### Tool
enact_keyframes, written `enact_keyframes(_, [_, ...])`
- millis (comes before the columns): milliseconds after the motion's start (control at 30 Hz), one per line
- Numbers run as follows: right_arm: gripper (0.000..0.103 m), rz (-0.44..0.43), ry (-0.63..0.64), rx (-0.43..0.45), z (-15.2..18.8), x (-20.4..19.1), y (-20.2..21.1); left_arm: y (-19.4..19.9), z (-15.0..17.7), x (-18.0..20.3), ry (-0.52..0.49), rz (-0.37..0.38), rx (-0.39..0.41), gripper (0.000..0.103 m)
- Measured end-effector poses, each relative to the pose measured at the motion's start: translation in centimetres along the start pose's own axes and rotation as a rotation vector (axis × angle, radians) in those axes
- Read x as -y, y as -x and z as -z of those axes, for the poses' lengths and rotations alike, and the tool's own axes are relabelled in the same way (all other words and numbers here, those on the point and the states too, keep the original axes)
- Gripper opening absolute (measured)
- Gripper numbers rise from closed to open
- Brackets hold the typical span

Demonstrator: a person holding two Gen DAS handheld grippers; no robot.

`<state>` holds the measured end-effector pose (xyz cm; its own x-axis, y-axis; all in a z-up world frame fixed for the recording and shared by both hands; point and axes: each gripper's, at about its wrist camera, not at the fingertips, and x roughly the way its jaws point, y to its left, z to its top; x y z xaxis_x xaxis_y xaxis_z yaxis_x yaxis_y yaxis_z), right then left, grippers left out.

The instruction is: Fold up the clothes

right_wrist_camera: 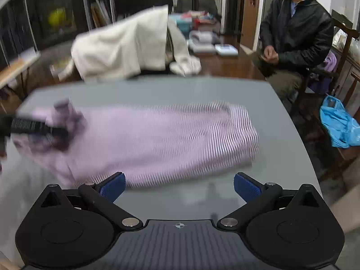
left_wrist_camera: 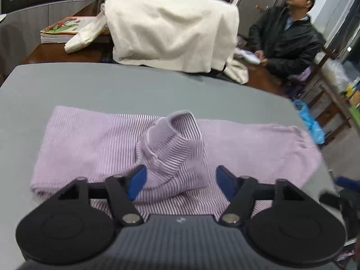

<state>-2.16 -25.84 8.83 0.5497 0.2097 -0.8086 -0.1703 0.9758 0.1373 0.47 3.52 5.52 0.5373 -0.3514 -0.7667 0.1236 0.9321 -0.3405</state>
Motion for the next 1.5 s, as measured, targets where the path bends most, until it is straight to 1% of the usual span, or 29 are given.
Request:
enact_keyframes(67, [0.103,-0.075,-0.028,0.030,-1.6,-0.5,0.0,1.1,0.0,-0.4,0.005,0.038,0.009,0.081])
enact_keyframes(100, [0.103,-0.119,-0.040,0.045,-2.5,-0.9,-0.2,1.5,0.4,-0.5,0.001,0.035,0.017,0.082])
enact_keyframes(133, [0.103,-0.163,-0.036,0.060,-3.4,-1.6,-0.6,2.3,0.6,-1.1,0.004,0.009,0.033,0.083])
enact_keyframes(200, [0.101,-0.248,-0.012,0.091,-5.4,-3.5,-1.4,2.9,0.7,-2.7,0.056,-0.097,0.052,0.083])
enact_keyframes(233, [0.091,-0.280,0.003,0.099,-5.9,-4.2,-1.8,3.1,0.6,-3.4,0.088,-0.146,0.053,0.083])
enact_keyframes(267, [0.069,-0.331,0.045,0.093,-6.6,-5.6,-2.8,3.1,0.5,-4.9,0.139,-0.217,0.054,0.083])
enact_keyframes(300, [0.058,-0.365,0.083,0.077,-7.1,-6.9,-3.7,3.0,0.3,-5.7,0.165,-0.237,0.058,0.083])
enact_keyframes(333, [0.044,-0.383,0.111,0.059,-7.4,-8.0,-4.4,3.0,0.1,-6.6,0.193,-0.256,0.061,0.083])
enact_keyframes(367, [0.042,-0.395,0.160,0.024,-7.6,-9.6,-5.8,2.7,-0.2,-7.7,0.221,-0.273,0.059,0.083])
enact_keyframes(400, [0.042,-0.393,0.206,-0.007,-7.5,-11.0,-7.2,2.3,-0.5,-8.3,0.234,-0.294,0.051,0.083])
enact_keyframes(500, [0.042,-0.398,0.277,-0.084,-7.0,-13.0,-10.1,0.7,-1.4,-9.6,0.254,-0.337,0.008,0.083])
enact_keyframes(600, [0.042,-0.390,0.314,-0.125,-6.9,-14.2,-11.7,-0.8,-1.5,-10.0,0.252,-0.359,-0.042,0.083])
enact_keyframes(700, [0.042,-0.379,0.355,-0.192,-6.9,-15.3,-14.1,-1.1,-1.0,-10.0,0.257,-0.352,-0.060,0.083])
enact_keyframes(733, [0.042,-0.363,0.356,-0.201,-6.9,-15.3,-14.9,-1.1,-0.9,-10.0,0.262,-0.348,-0.062,0.083])
enact_keyframes(833, [0.042,-0.338,0.306,-0.213,-7.5,-15.1,-16.4,-0.8,-0.5,-10.3,0.275,-0.341,-0.064,0.083])
enact_keyframes(933, [0.041,-0.388,0.248,-0.261,-8.5,-14.5,-17.5,-0.9,-0.5,-10.6,0.283,-0.342,-0.072,0.083])
enact_keyframes(967, [0.018,-0.424,0.257,-0.278,-8.8,-14.5,-17.6,-0.9,-0.5,-10.6,0.284,-0.346,-0.073,0.083])
enact_keyframes(1000, [0.003,-0.450,0.289,-0.283,-8.9,-14.5,-17.3,-0.9,-0.5,-10.6,0.284,-0.348,-0.071,0.083])
enact_keyframes(1067, [0.003,-0.486,0.339,-0.264,-8.9,-14.2,-16.0,-1.0,-0.6,-10.6,0.286,-0.348,-0.071,0.085])
enact_keyframes(1133, [0.003,-0.496,0.361,-0.249,-8.8,-13.5,-14.7,-1.2,-0.7,-10.5,0.281,-0.349,-0.073,0.086])
enact_keyframes(1233, [0.003,-0.455,0.355,-0.274,-8.0,-11.9,-14.8,-1.1,-1.0,-10.4,0.281,-0.345,-0.072,0.086])
enact_keyframes(1267, [0.003,-0.430,0.352,-0.293,-7.4,-11.2,-15.4,-0.9,-1.3,-10.1,0.275,-0.345,-0.064,0.086])
enact_keyframes(1300, [0.003,-0.399,0.348,-0.316,-6.8,-10.6,-16.4,-0.7,-1.6,-9.8,0.265,-0.346,-0.055,0.086])
enact_keyframes(1333, [0.003,-0.392,0.335,-0.329,-6.5,-10.2,-16.9,-0.4,-1.9,-9.3,0.247,-0.346,-0.043,0.086])
enact_keyframes(1400, [0.004,-0.418,0.260,-0.328,-6.4,-9.3,-17.0,0.2,-2.5,-8.5,0.220,-0.334,-0.014,0.086])
enact_keyframes(1433, [0.004,-0.420,0.247,-0.323,-6.5,-9.1,-16.7,0.6,-2.8,-8.0,0.211,-0.321,0.004,0.086])
enact_keyframes(1500, [0.004,-0.411,0.232,-0.265,-7.1,-8.7,-15.0,1.1,-3.6,-7.2,0.210,-0.271,0.038,0.086])
